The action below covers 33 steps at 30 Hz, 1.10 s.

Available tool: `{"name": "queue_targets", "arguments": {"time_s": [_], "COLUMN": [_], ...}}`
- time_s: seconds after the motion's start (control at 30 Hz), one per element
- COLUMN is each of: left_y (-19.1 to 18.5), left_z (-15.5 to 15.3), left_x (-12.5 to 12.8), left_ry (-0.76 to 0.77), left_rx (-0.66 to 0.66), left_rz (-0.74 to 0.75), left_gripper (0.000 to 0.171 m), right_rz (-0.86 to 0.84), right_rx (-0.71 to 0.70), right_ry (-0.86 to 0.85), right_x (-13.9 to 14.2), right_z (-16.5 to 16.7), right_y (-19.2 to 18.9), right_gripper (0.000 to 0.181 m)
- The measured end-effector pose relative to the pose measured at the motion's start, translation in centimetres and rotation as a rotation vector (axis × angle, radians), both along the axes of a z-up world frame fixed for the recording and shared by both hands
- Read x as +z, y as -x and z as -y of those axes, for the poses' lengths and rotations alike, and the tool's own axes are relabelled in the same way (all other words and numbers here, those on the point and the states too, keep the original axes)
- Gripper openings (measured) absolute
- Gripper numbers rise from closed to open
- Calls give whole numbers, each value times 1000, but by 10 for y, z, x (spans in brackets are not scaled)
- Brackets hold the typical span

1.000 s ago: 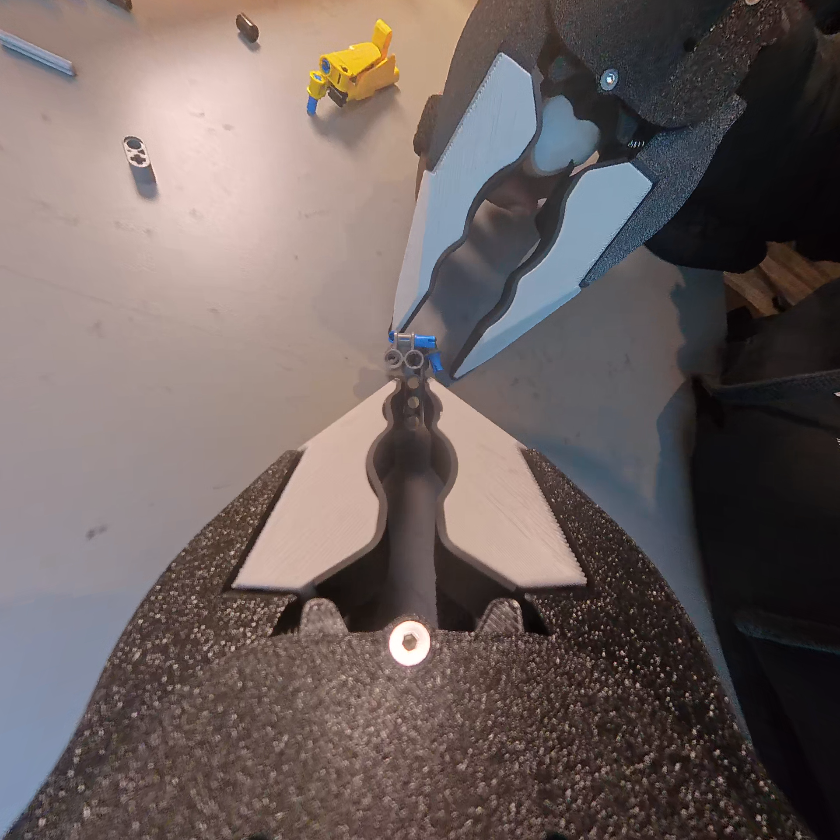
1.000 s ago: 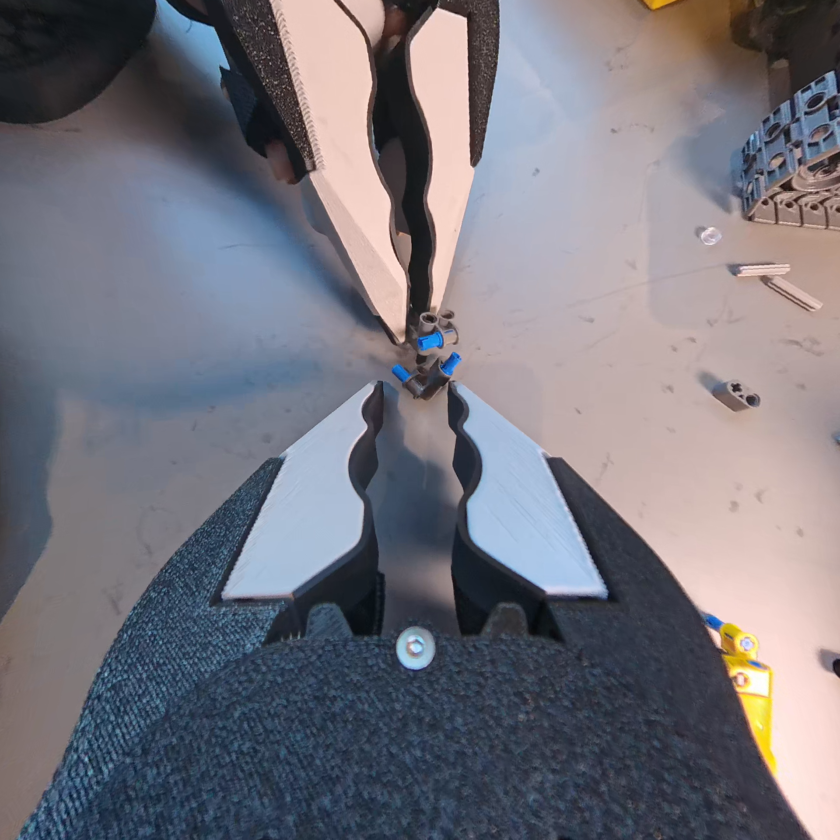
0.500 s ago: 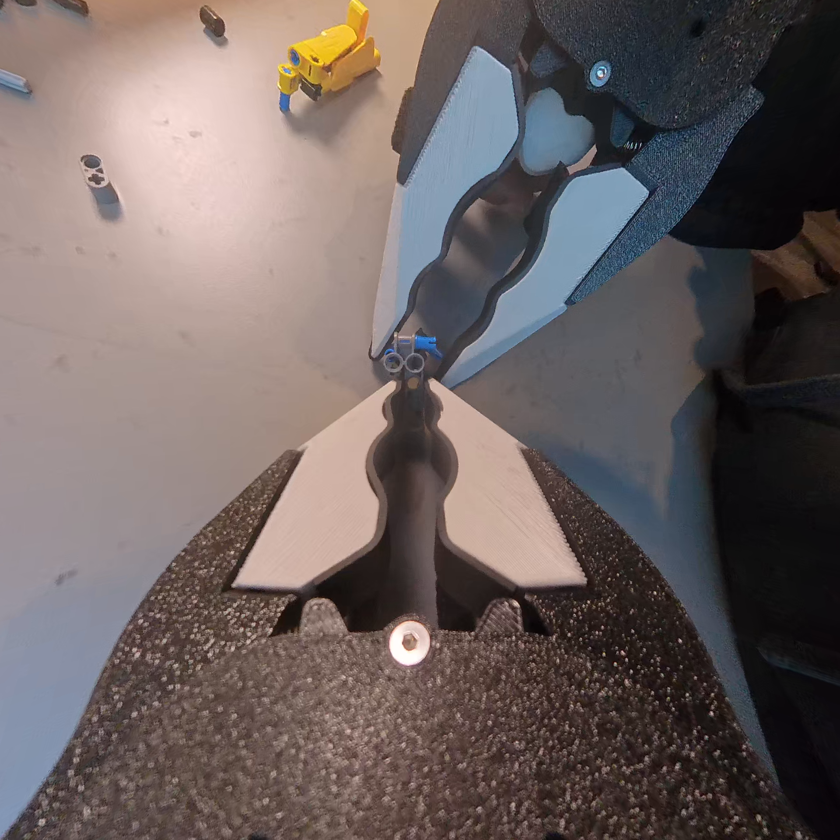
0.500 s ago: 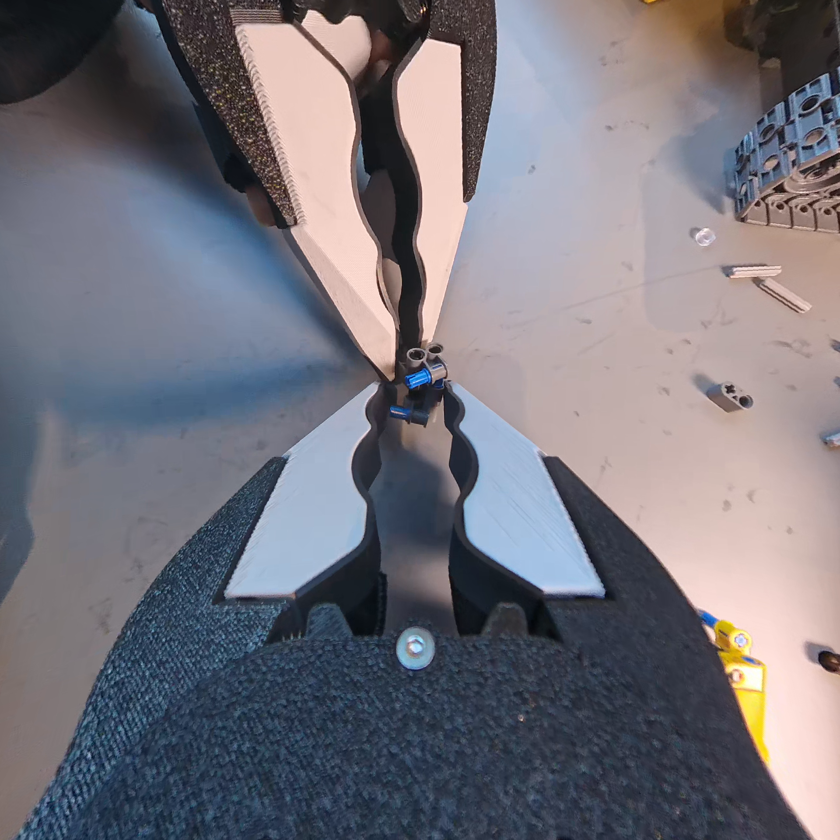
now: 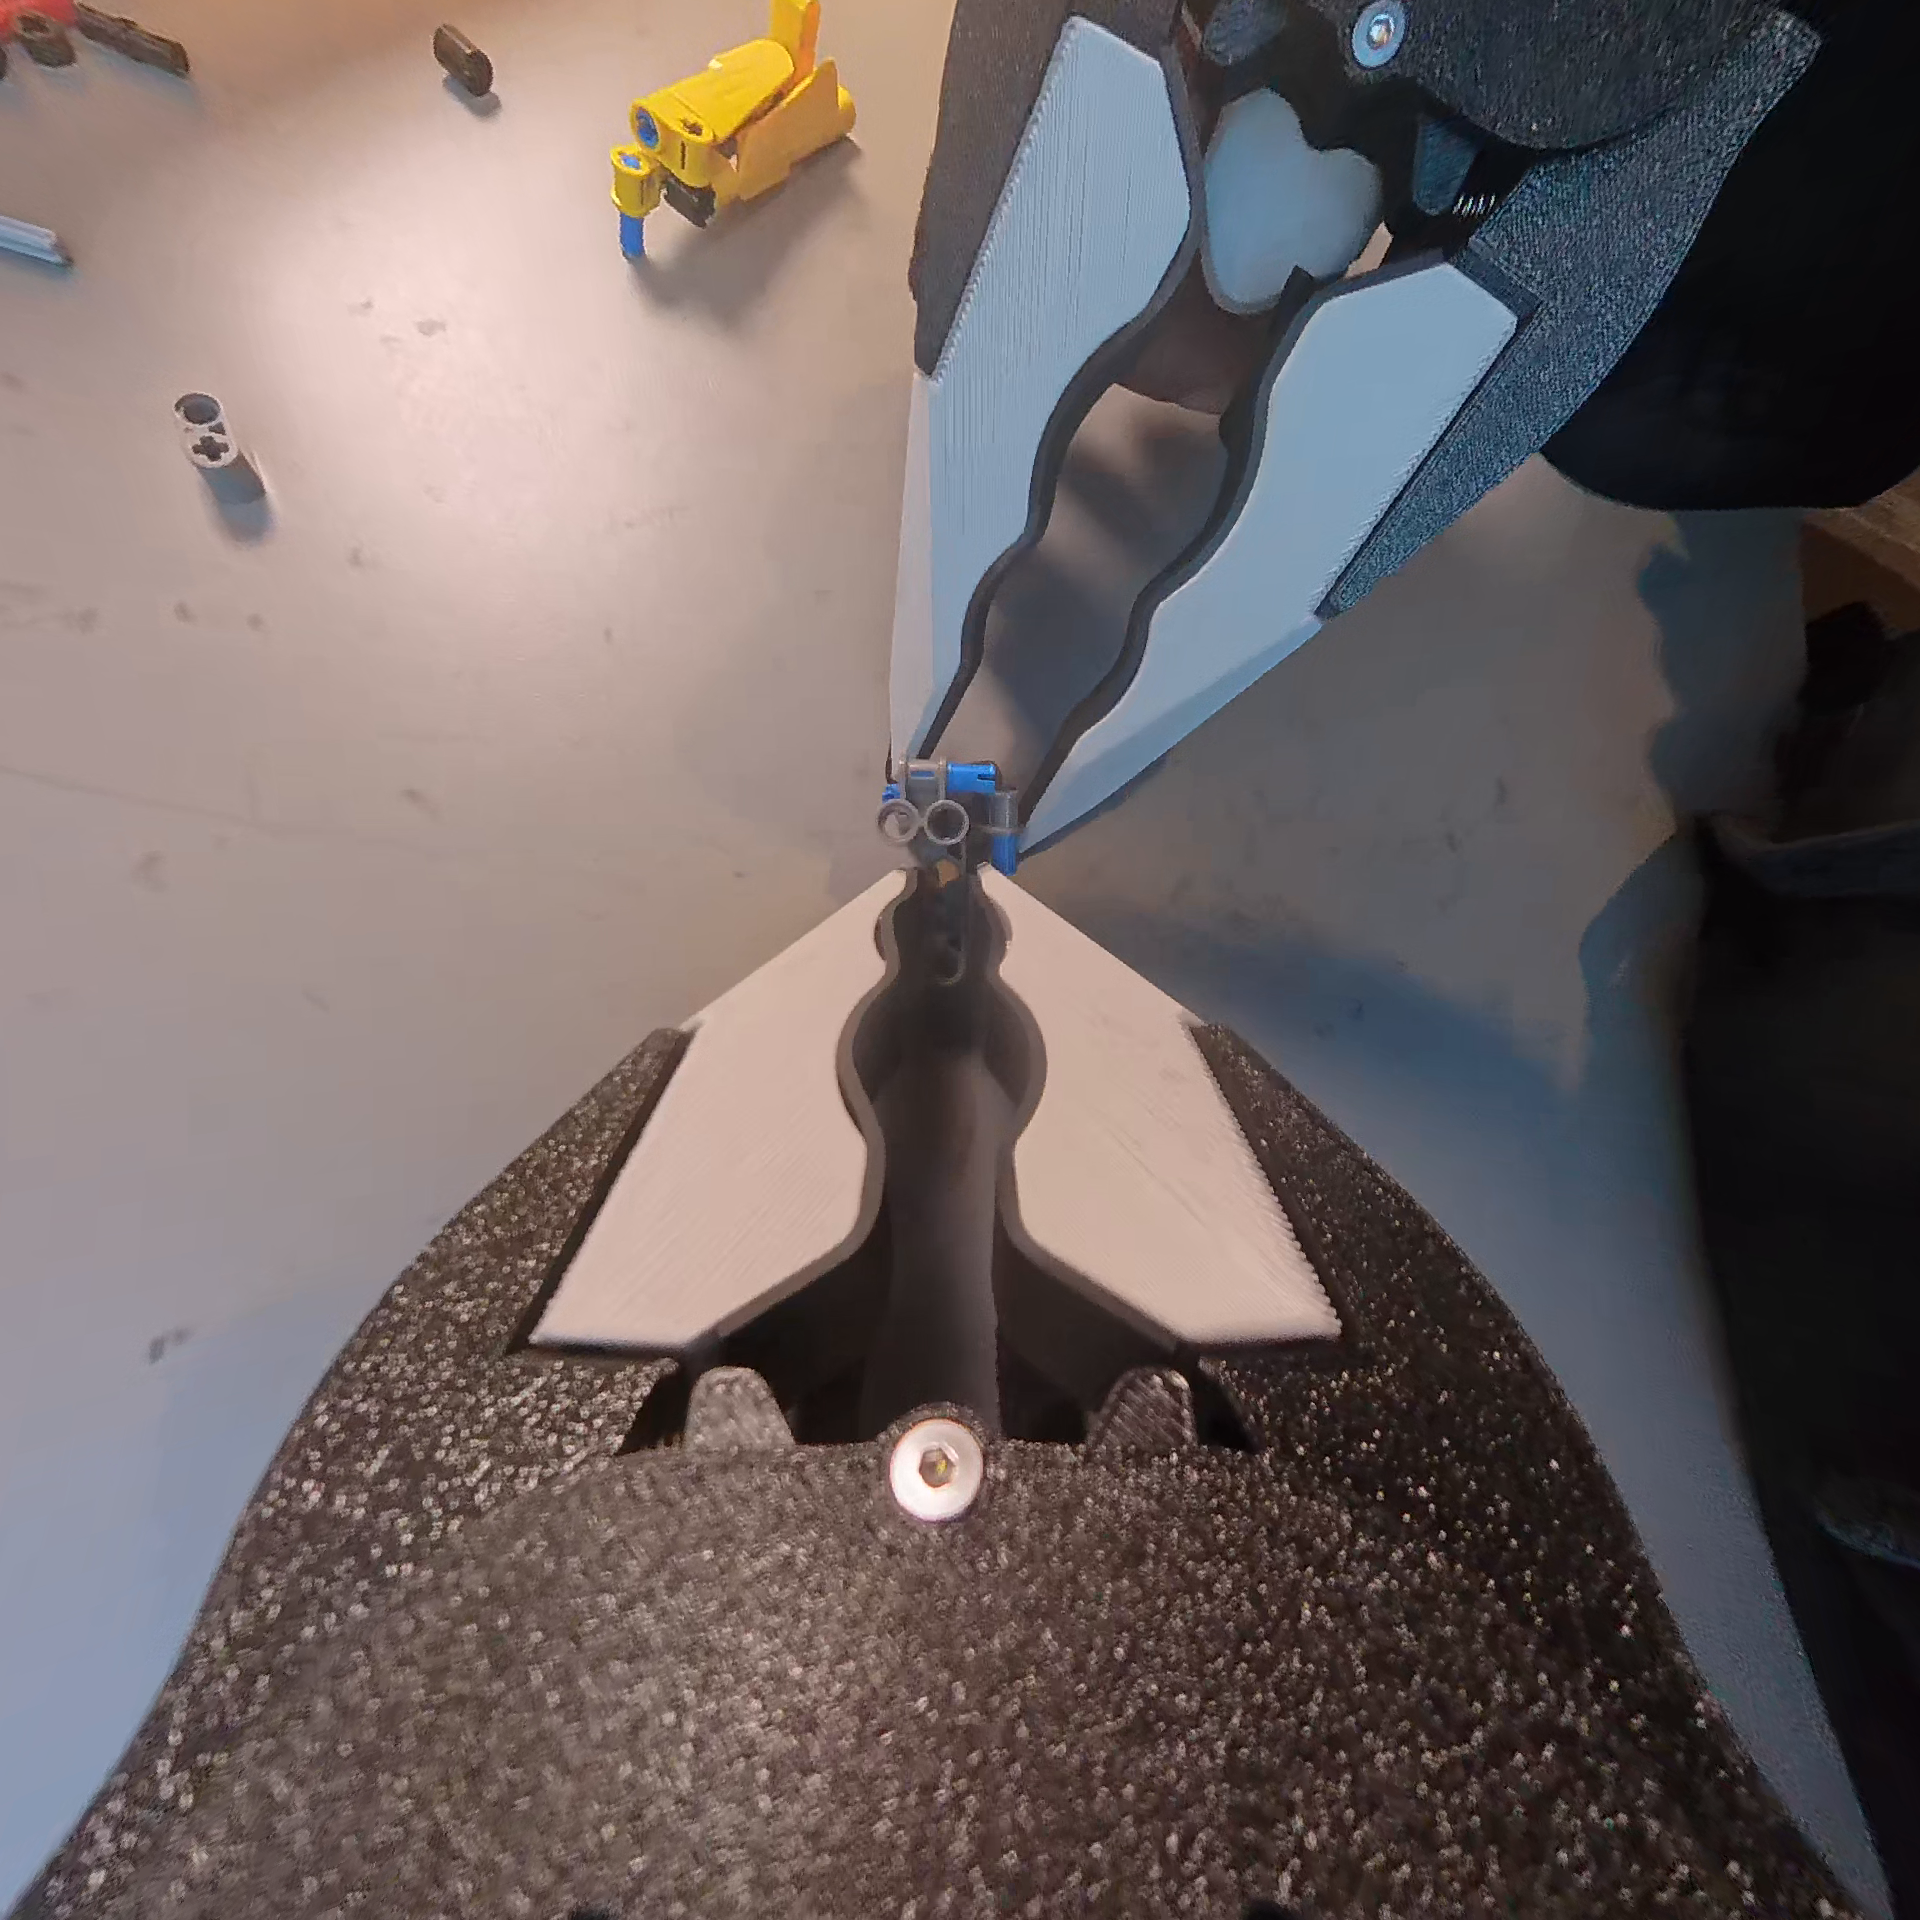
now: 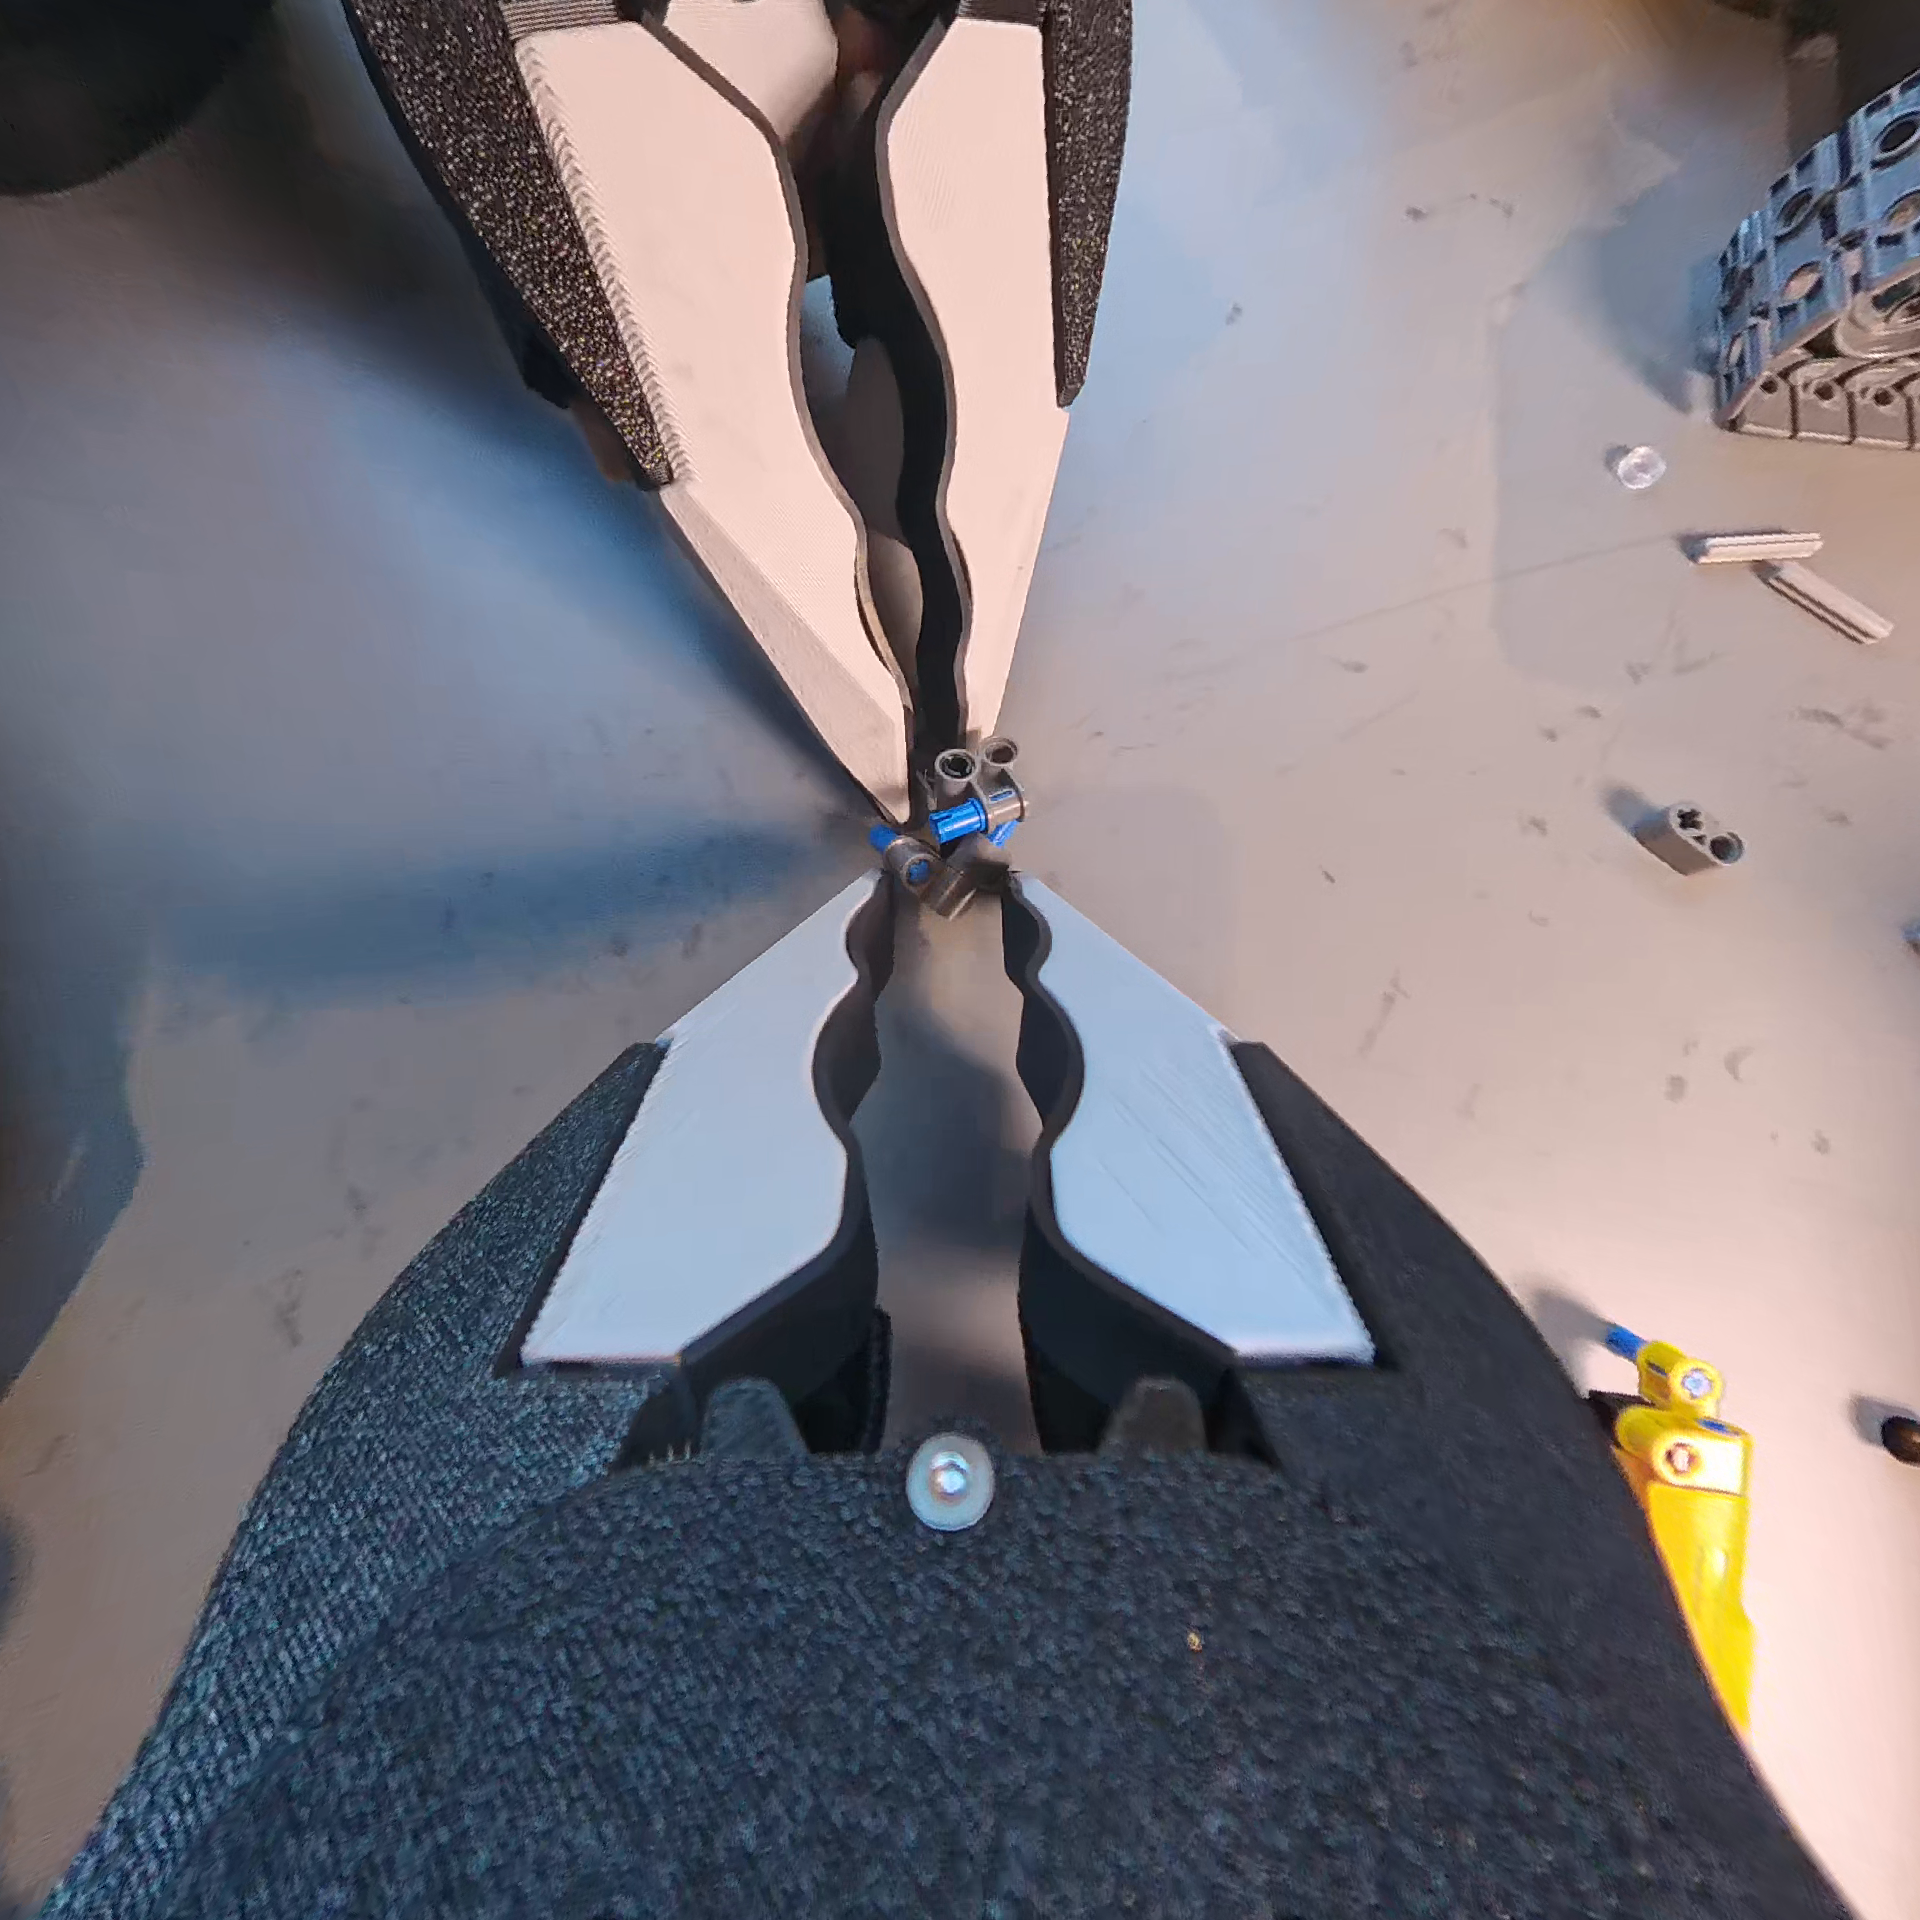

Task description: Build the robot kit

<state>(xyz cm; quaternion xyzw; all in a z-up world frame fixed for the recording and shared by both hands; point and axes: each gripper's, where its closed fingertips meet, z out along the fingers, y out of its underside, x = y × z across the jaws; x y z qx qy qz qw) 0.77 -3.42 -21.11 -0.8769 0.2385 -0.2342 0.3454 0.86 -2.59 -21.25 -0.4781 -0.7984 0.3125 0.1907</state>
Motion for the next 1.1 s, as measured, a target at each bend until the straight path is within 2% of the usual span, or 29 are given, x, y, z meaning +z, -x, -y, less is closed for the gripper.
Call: {"name": "queue_targets", "arguments": {"time_s": [0.2,0.37,0.5,0.67,0.77,0.9,1.1], "left_y": [-2,-3,-1,-1,-4,-11,-19], "left_z": [1,5,6,9,13,24,38], "left_x": [3,10,23,50,61,60,56], "left_ry": [12,39,50,76,79,105,98], "left_rx": [-6,-7,8,-4,-35,-100,-191], "left_rz": [51,147,279,521,589,544,414], "left_gripper": [7,7,7,7,7,7,6], "right_rz": [-26,-137,-279,-476,-555,-561,-517], "right_rx": [27,105,130,145,182,283,363], "right_ry": [-9,-57,-65,-66,-104,-194,-156], "right_x": [1,6,22,52,63,61,56], "right_z": [1,4,4,6,9,20,34], "right_y": [-1,1,6,9,7,-1,-11], "right_gripper": [16,14,13,11,11,10,9]}}
